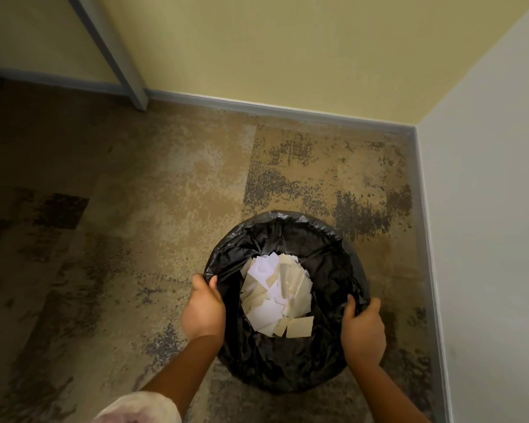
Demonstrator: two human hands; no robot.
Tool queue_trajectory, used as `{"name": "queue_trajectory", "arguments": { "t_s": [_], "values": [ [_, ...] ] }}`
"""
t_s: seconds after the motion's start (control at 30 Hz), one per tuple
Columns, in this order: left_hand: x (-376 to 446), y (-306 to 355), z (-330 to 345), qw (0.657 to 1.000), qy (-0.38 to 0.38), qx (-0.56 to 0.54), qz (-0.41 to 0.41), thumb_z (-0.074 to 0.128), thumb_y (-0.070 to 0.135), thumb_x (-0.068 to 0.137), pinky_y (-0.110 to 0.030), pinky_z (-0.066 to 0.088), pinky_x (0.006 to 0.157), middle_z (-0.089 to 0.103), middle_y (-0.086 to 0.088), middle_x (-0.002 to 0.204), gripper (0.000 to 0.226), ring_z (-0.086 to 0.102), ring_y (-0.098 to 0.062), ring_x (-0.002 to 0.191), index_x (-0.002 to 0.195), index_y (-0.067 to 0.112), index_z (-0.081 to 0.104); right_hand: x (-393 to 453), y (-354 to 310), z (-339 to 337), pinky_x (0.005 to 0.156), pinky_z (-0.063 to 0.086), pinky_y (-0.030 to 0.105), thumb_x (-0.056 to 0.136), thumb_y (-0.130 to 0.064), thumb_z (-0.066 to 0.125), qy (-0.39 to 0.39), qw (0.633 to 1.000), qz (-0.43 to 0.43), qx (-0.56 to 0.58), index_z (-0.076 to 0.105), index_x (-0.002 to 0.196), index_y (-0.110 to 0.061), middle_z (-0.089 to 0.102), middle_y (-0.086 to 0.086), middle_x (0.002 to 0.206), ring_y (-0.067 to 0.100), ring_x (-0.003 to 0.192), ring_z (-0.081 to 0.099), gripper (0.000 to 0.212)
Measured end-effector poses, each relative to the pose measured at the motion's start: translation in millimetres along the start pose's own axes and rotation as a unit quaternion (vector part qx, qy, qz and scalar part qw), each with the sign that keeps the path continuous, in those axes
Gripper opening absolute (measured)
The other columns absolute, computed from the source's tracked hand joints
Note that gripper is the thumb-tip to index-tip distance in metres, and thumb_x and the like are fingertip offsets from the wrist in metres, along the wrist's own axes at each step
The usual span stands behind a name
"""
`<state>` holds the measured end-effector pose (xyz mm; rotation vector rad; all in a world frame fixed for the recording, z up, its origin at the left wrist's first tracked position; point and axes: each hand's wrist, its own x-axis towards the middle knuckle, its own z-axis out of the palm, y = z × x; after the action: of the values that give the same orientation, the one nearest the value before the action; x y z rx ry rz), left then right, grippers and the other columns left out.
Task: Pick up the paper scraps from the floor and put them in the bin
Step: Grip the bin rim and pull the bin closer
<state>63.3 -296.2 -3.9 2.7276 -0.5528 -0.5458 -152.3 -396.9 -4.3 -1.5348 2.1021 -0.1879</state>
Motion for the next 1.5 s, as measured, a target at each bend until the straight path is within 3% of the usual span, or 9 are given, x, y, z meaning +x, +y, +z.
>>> {"name": "queue_trajectory", "arguments": {
  "t_s": [0.2, 0.47, 0.7, 0.83, 0.97, 1.07, 1.2, 1.4, 1.5],
  "values": [
    [-1, 5, -4, 1.0, -0.007, -0.01, -0.021, 0.032, 0.033, 0.098, -0.04, 0.048, 0.056, 0.066, -0.022, 0.072, 0.032, 0.065, -0.038, 0.065, 0.105, 0.004, 0.044, 1, -5, -4, 0.046, 0.032, 0.03, 0.096, -0.036, 0.046, -0.038, 0.999, 0.039, -0.002, 0.043, 0.123, -0.001, 0.059, 0.016, 0.079, 0.031, 0.061, 0.052, 0.045],
    [1, 5, -1, 0.999, -0.018, 0.0, -0.038, 0.035, 0.03, 0.098, -0.041, 0.051, 0.057, 0.057, -0.011, 0.059, 0.028, 0.063, -0.034, 0.06, 0.104, 0.005, 0.046, 9, -7, -5, 0.054, 0.031, 0.032, 0.095, -0.024, 0.049, -0.067, 0.993, 0.08, 0.06, 0.042, 0.098, -0.009, 0.041, 0.012, 0.062, 0.028, 0.052, 0.043, 0.017],
    [-1, 11, -8, 0.998, -0.015, 0.014, -0.051, 0.035, 0.032, 0.098, -0.044, 0.052, 0.064, 0.066, -0.023, 0.077, 0.032, 0.065, -0.04, 0.07, 0.104, 0.003, 0.046, 8, -7, -16, 0.058, 0.037, 0.036, 0.098, -0.026, 0.042, -0.124, 0.992, 0.037, 0.008, 0.039, 0.122, -0.004, 0.052, 0.013, 0.077, 0.03, 0.063, 0.048, 0.033],
    [1, 8, -8, 0.999, -0.023, 0.021, -0.044, 0.031, 0.034, 0.099, -0.037, 0.044, 0.061, 0.067, -0.02, 0.087, 0.034, 0.066, -0.038, 0.077, 0.109, 0.005, 0.044, 7, -9, -23, 0.066, 0.036, 0.037, 0.098, -0.022, 0.04, -0.133, 0.991, 0.019, -0.022, 0.035, 0.127, 0.004, 0.058, 0.028, 0.104, 0.041, 0.086, 0.057, 0.039],
    [2, 5, -6, 0.999, -0.014, 0.035, -0.015, 0.032, 0.034, 0.099, -0.037, 0.045, 0.057, 0.068, -0.019, 0.082, 0.034, 0.065, -0.038, 0.071, 0.112, 0.005, 0.045, 9, -7, -25, 0.061, 0.045, 0.044, 0.099, -0.028, 0.036, -0.175, 0.983, 0.01, -0.047, 0.03, 0.132, 0.0, 0.054, 0.014, 0.081, 0.034, 0.067, 0.053, 0.044],
    [3, 2, -4, 1.0, -0.012, 0.025, -0.012, 0.033, 0.033, 0.099, -0.035, 0.042, 0.054, 0.066, -0.019, 0.077, 0.033, 0.064, -0.038, 0.066, 0.105, 0.003, 0.046, 12, -4, -24, 0.062, 0.044, 0.041, 0.099, -0.028, 0.036, -0.174, 0.983, 0.015, -0.061, 0.028, 0.136, 0.001, 0.058, 0.021, 0.091, 0.031, 0.066, 0.05, 0.048],
    [3, 3, -4, 1.0, -0.023, 0.01, -0.009, 0.033, 0.033, 0.098, -0.035, 0.041, 0.055, 0.064, -0.019, 0.078, 0.032, 0.064, -0.037, 0.067, 0.101, 0.003, 0.044, 14, -3, -22, 0.058, 0.043, 0.04, 0.099, -0.027, 0.037, -0.19, 0.98, 0.029, -0.048, 0.028, 0.134, 0.002, 0.053, 0.012, 0.073, 0.03, 0.06, 0.051, 0.047],
    [10, -5, -10, 0.996, -0.084, -0.004, -0.009, 0.027, 0.037, 0.099, -0.036, 0.043, 0.058, 0.066, -0.021, 0.088, 0.035, 0.064, -0.037, 0.078, 0.113, 0.007, 0.039, 3, -9, -30, 0.09, 0.042, 0.045, 0.096, -0.022, 0.048, -0.208, 0.957, 0.149, 0.138, 0.027, 0.136, -0.002, 0.044, 0.021, 0.133, 0.038, 0.11, 0.051, 0.05],
    [14, -6, -19, 0.99, -0.137, -0.025, -0.023, 0.027, 0.038, 0.099, -0.037, 0.047, 0.068, 0.066, -0.02, 0.095, 0.037, 0.065, -0.035, 0.087, 0.114, 0.006, 0.038, -22, 6, -16, 0.109, 0.034, 0.044, 0.081, -0.027, 0.07, -0.213, 0.939, 0.212, 0.17, 0.027, 0.143, -0.006, 0.041, 0.015, 0.143, 0.035, 0.131, 0.04, 0.079]
  ]
}}
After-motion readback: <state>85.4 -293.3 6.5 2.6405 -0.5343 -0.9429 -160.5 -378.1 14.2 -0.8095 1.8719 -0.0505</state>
